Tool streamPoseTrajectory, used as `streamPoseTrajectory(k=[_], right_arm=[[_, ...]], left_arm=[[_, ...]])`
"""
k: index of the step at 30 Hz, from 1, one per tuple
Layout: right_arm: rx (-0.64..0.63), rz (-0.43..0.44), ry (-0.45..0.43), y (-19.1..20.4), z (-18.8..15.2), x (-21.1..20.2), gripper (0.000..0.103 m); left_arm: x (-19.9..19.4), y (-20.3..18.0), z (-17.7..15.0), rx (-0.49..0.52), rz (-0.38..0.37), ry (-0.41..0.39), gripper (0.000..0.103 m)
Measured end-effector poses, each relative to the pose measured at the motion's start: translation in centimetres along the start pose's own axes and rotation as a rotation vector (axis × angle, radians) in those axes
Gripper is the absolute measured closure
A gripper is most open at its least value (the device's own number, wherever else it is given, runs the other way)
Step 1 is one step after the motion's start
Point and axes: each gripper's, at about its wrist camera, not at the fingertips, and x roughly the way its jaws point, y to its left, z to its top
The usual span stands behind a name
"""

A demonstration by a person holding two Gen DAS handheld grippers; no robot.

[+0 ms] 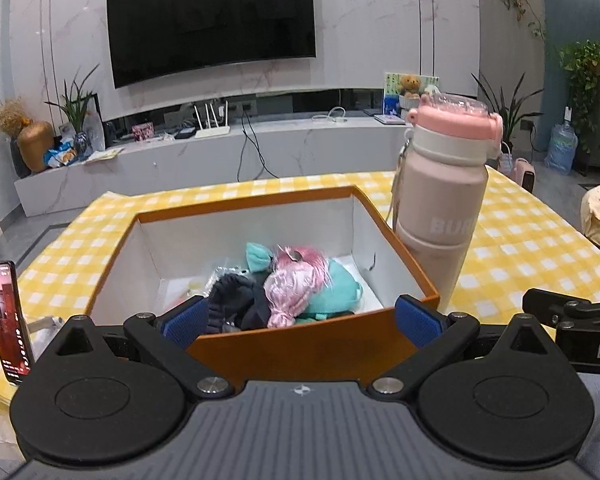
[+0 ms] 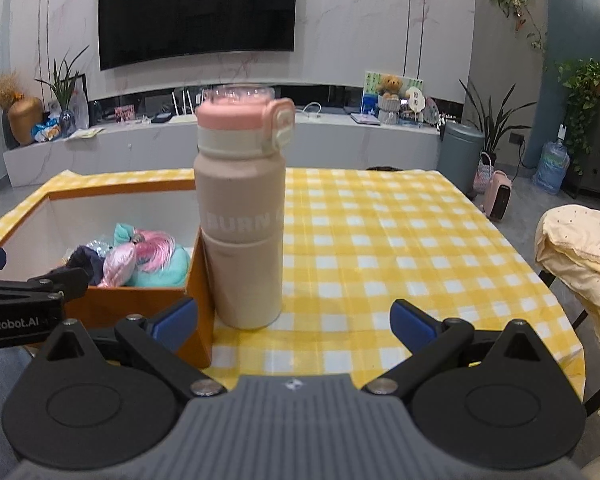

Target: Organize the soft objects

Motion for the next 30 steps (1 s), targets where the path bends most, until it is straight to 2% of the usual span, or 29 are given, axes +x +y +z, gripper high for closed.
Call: streamPoseTrajectory(k=[30], right_arm=[[0.034, -0.082, 0.006, -1.1, -0.4, -0.4, 0.003]], left_arm=[[0.6, -1.5, 0.2, 0.007, -0.067, 0.017, 0.000]])
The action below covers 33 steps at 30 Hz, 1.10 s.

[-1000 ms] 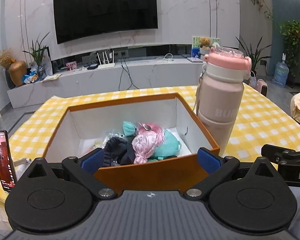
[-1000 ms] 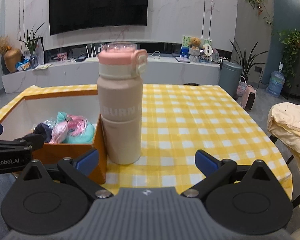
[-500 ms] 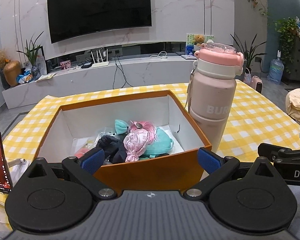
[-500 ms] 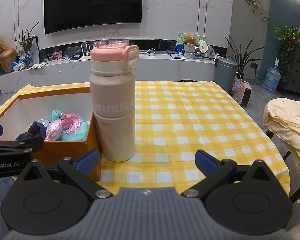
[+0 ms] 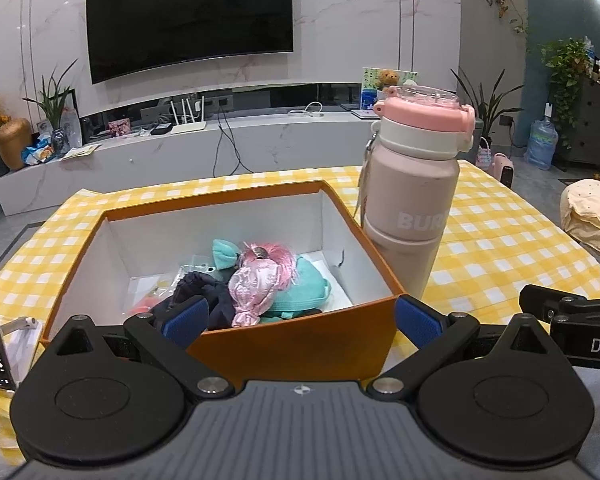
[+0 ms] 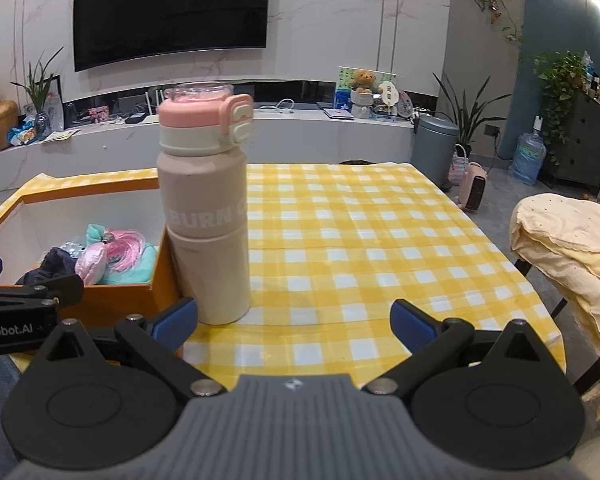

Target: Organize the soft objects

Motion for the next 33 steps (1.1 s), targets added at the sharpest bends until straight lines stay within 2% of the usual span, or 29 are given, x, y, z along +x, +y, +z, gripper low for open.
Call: streamPoseTrajectory(k=[10, 33], right_arm=[[0.003, -0.018, -0.003, -0.19, -0.01, -0.15, 0.003], [-0.018, -0.009, 0.002, 0.10, -0.03, -0.04, 0.003]], left_arm=[[0.19, -0.46, 0.01, -0.003, -0.037, -0.003, 0.000], [0.03, 0.03, -0.11, -0.030, -0.038, 0.000, 0.000]])
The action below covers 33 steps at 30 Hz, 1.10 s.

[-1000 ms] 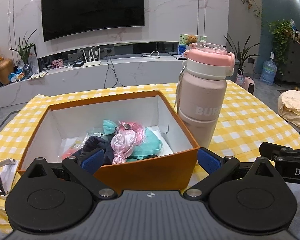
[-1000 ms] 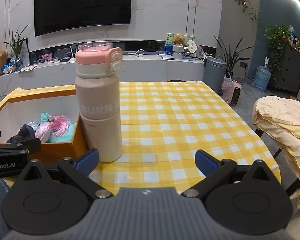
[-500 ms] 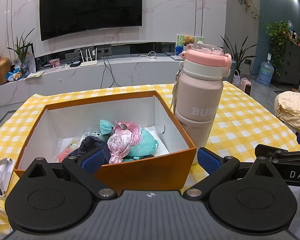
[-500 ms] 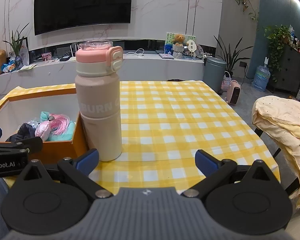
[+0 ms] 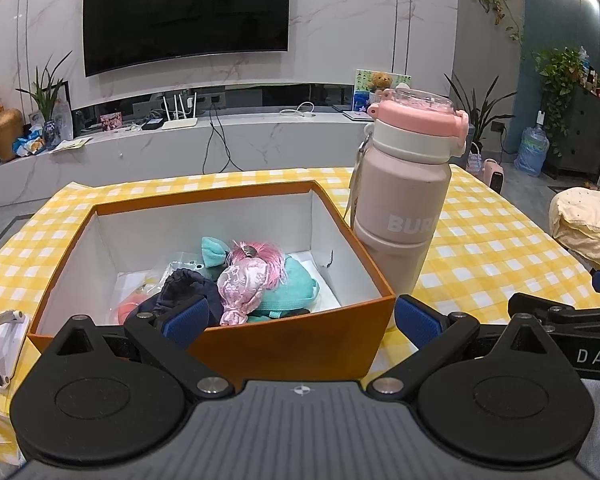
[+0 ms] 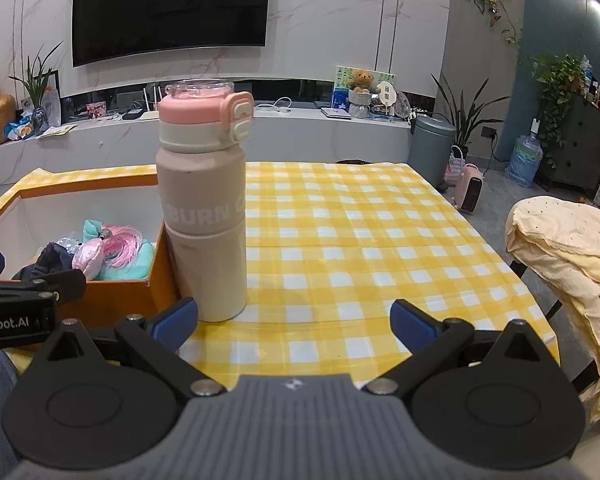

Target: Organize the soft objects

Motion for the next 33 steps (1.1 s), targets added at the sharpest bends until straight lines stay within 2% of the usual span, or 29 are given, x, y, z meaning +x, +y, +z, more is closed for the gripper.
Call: streamPoseTrajectory(k=[33], right_arm=[[-0.013, 0.004, -0.006, 0.32, 0.16, -0.22, 0.003]], left_arm=[[-0.40, 0.23, 0.24, -0.015, 0.003, -0.008, 0.000]])
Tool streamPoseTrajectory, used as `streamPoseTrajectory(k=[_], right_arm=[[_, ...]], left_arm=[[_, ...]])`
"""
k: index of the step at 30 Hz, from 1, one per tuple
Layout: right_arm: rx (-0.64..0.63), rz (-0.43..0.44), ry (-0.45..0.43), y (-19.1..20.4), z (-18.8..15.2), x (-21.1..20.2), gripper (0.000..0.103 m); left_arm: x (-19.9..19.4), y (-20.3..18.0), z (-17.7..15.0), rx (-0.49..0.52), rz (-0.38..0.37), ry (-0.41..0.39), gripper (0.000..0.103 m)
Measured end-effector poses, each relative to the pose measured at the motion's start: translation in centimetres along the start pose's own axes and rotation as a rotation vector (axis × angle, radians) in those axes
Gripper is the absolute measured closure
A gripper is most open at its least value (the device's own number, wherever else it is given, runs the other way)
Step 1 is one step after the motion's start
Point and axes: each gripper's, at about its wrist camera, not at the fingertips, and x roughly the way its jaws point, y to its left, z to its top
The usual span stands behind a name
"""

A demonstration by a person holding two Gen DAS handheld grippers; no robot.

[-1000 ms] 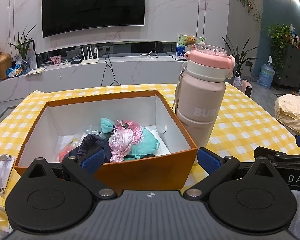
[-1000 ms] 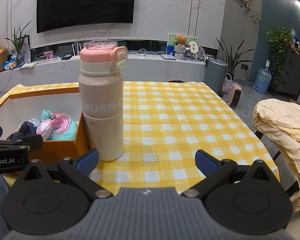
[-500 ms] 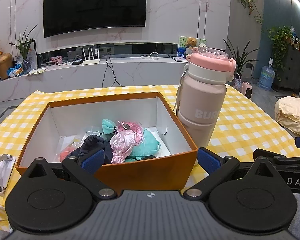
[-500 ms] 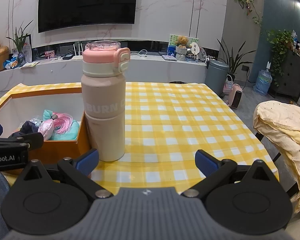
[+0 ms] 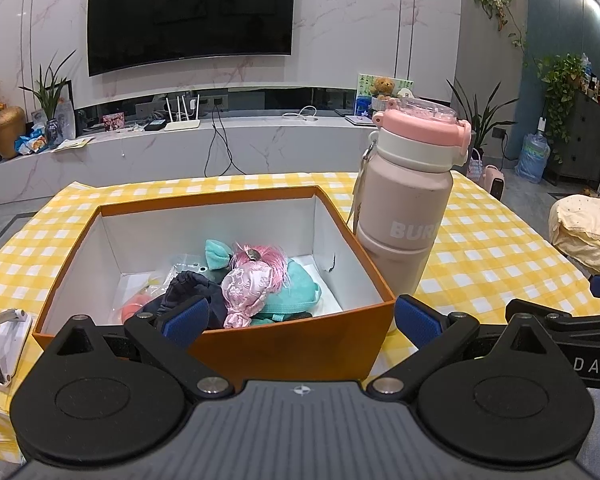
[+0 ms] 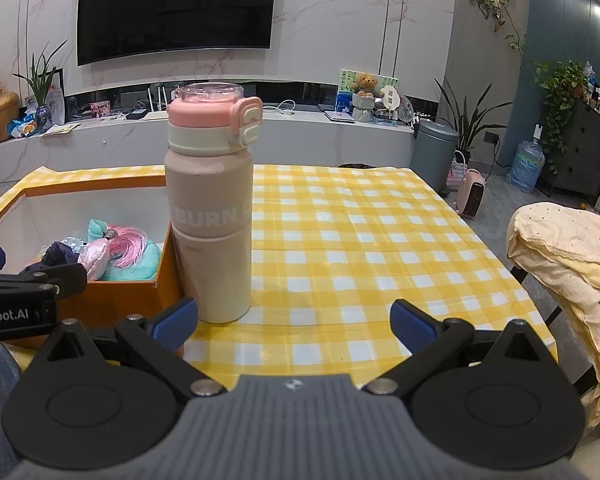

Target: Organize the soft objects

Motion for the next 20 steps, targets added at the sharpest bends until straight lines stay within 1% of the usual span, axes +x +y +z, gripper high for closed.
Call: streamPoseTrajectory(k=[20], right_arm=[[-0.005, 0.006, 0.004, 0.15, -0.11, -0.04, 0.003]], left_arm=[[-0.26, 0.04, 0.05, -0.004, -0.002, -0.004, 0.000]])
